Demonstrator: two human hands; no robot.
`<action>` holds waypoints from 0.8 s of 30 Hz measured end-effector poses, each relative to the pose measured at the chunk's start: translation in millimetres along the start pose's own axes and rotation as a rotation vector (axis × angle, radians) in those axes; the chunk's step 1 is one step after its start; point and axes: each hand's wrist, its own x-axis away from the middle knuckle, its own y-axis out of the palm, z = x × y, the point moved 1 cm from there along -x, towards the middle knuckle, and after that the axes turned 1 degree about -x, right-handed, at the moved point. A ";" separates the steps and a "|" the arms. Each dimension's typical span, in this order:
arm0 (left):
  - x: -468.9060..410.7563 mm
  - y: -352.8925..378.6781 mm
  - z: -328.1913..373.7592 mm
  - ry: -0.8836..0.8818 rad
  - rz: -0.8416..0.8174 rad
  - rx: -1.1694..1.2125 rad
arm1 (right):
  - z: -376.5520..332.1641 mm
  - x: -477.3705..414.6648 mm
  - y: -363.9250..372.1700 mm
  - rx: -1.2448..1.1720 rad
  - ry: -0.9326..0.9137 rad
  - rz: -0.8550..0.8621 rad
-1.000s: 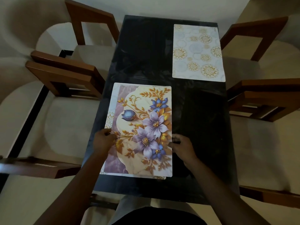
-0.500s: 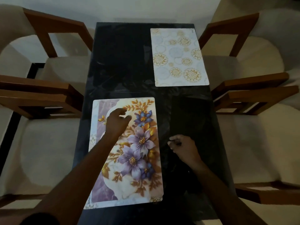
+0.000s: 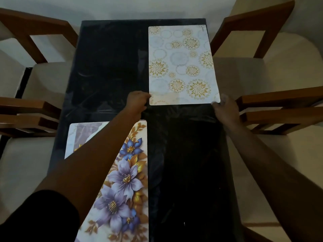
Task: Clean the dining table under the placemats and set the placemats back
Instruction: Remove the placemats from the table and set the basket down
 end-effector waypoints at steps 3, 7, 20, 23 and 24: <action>-22.4 10.0 8.6 -0.078 -0.033 0.013 | -3.7 -30.9 -1.7 0.002 0.041 -0.012; -31.8 15.0 12.1 -0.136 -0.043 -0.009 | -6.6 -54.1 -3.1 -0.084 0.050 0.097; 61.2 -66.1 8.5 0.019 -0.147 0.016 | -10.1 39.8 -10.6 -0.623 0.261 -0.110; 100.0 -117.5 -31.1 0.070 -0.110 -0.031 | 1.4 112.5 0.6 -0.661 0.307 -0.209; 114.4 -137.5 -50.3 0.089 -0.085 -0.047 | 6.5 140.3 7.9 -0.639 0.316 -0.241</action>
